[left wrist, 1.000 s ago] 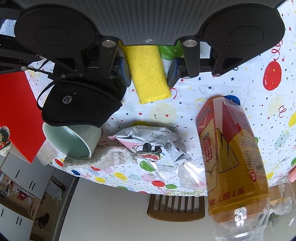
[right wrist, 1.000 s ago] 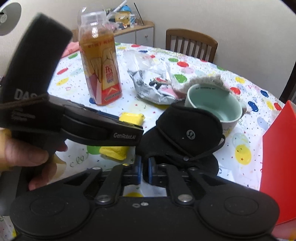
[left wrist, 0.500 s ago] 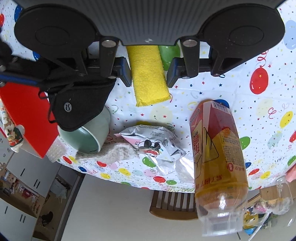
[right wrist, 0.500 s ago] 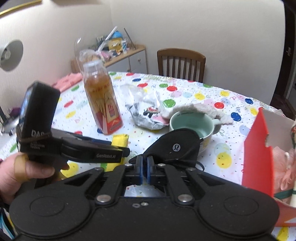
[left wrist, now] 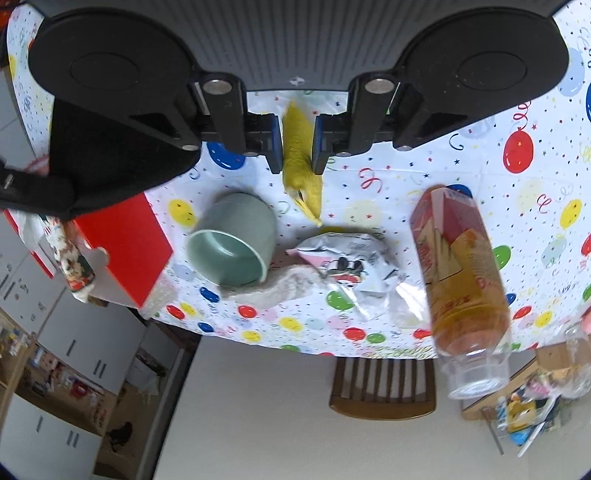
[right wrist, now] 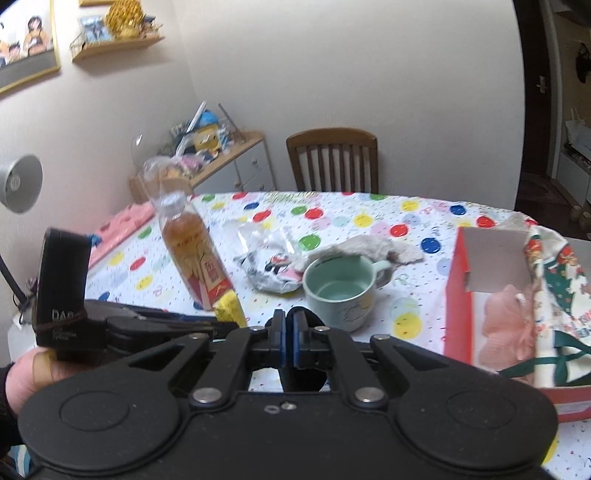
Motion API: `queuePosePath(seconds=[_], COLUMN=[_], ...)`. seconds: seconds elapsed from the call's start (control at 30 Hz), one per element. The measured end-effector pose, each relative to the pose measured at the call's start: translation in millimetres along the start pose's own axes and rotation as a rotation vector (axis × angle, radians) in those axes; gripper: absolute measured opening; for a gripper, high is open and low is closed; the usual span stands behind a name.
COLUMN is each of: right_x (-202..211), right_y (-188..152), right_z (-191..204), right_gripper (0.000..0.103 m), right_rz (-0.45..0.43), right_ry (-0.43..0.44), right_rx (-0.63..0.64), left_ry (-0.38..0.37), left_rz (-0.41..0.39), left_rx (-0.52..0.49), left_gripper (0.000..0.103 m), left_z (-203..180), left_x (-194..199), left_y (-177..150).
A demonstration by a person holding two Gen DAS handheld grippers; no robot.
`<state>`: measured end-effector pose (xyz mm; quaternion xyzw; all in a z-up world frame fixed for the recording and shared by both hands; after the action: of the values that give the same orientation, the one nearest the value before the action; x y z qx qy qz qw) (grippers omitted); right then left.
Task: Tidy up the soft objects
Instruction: 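Lift the yellow sponge and black pouch and carry both toward the box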
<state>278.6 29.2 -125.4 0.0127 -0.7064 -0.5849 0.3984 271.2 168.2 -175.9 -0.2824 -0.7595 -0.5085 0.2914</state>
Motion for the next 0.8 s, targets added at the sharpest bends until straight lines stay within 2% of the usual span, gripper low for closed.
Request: queuePosePath(seconds=[0.2, 0.5, 0.63, 0.8], right_x=[21, 63, 83, 108], right_y=[-4, 8, 21, 37], right_z=[-17, -49, -71, -103], right_gripper=[0.003, 0.003, 0.003, 0.003], right_rz=[-0.021, -0.089, -0.128, -0.183], right_ry=[-0.016, -0.057, -0.09, -0.154], right_rx=[-0.025, -0.042, -0.046, -0.017], left_ry=[0.006, -0.006, -0.051, -0.125], left_rz=[0.03, -0.005, -0.014, -0.03], left_rx=[0.013, 0.003, 0.015, -0.024], left_gripper=[0.016, 0.016, 0.016, 0.016], left_z=[-1, -16, -37, -78], left_x=[-2, 14, 27, 41], left_y=[-13, -11, 1, 16])
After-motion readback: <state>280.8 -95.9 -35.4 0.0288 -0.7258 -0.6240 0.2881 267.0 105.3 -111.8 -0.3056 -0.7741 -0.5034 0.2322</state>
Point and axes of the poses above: each gripper's, at about its wrist camera, not at the fingertips, and x roughly against the way its jaws point, z to its left, y to its top, the point moved 5 cm from there along -x, roughly the way its jaws point, and after that the axes turned 13 degrees about x, right-handed, at the moved point
